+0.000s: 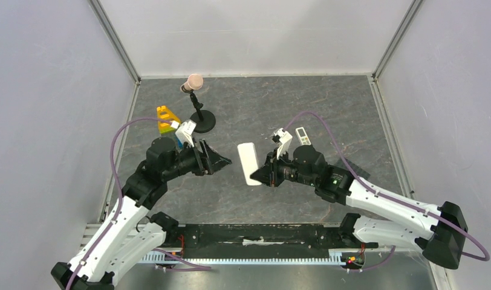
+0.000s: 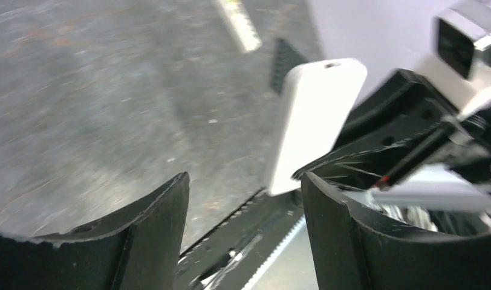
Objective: Load the batteries into the remote control
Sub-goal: Load the battery cover into the remote control, then place the remote control at the center of the board.
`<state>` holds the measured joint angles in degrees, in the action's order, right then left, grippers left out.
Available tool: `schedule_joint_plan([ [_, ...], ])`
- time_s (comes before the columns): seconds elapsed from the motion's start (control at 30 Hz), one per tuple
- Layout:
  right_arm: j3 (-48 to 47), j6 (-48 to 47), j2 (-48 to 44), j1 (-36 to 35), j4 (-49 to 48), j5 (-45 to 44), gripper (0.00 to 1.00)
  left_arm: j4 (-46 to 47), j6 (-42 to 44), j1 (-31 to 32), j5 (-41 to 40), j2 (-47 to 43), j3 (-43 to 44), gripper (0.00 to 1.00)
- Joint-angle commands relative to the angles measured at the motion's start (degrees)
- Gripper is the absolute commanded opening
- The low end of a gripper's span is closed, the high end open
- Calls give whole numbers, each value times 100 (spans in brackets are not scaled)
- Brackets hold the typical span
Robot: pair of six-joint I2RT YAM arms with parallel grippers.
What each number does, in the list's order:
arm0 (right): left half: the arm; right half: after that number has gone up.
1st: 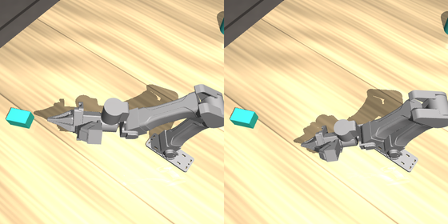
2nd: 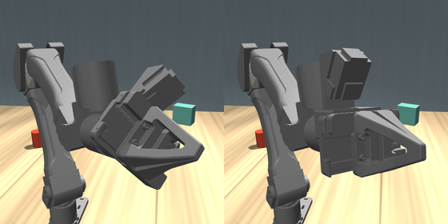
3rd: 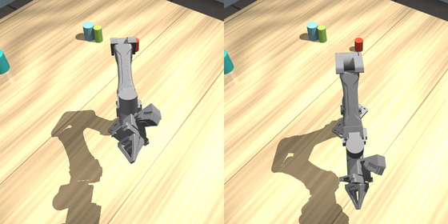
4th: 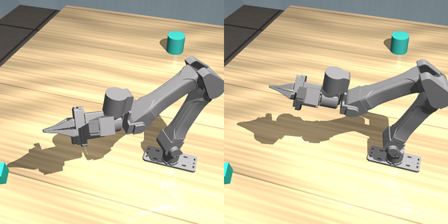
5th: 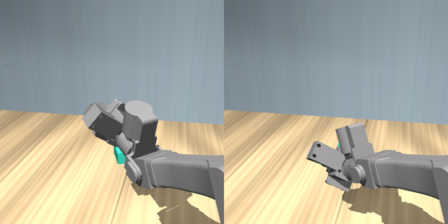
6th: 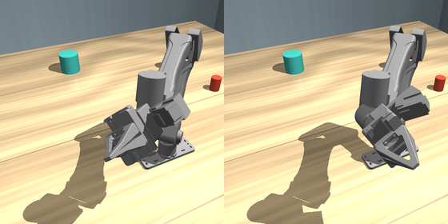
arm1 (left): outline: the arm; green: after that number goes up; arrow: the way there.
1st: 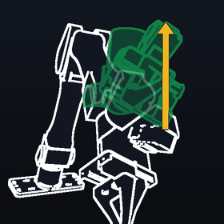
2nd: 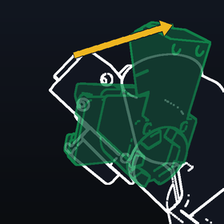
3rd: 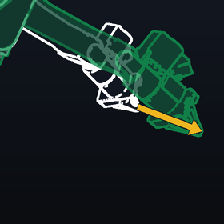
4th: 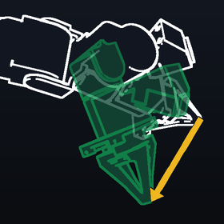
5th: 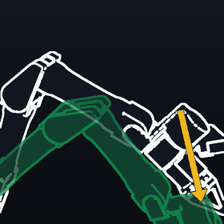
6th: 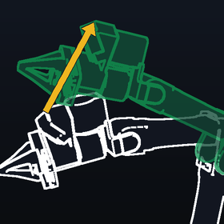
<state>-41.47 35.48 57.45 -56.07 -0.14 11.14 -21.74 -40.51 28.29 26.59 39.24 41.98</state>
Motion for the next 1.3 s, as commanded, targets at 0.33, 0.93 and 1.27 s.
schedule_joint_plan([
  [0.33,-1229,-1001,1878,161,3399,-5315,0,-1310,374,7,-2083,-321,107,75],
  [0.93,-2112,-1315,4487,237,3643,-6569,0,-1289,491,7,-1691,-318,91,74],
  [1.27,-2183,-1634,4977,292,3449,-5976,24,-1201,479,2,-1502,-251,66,74],
])
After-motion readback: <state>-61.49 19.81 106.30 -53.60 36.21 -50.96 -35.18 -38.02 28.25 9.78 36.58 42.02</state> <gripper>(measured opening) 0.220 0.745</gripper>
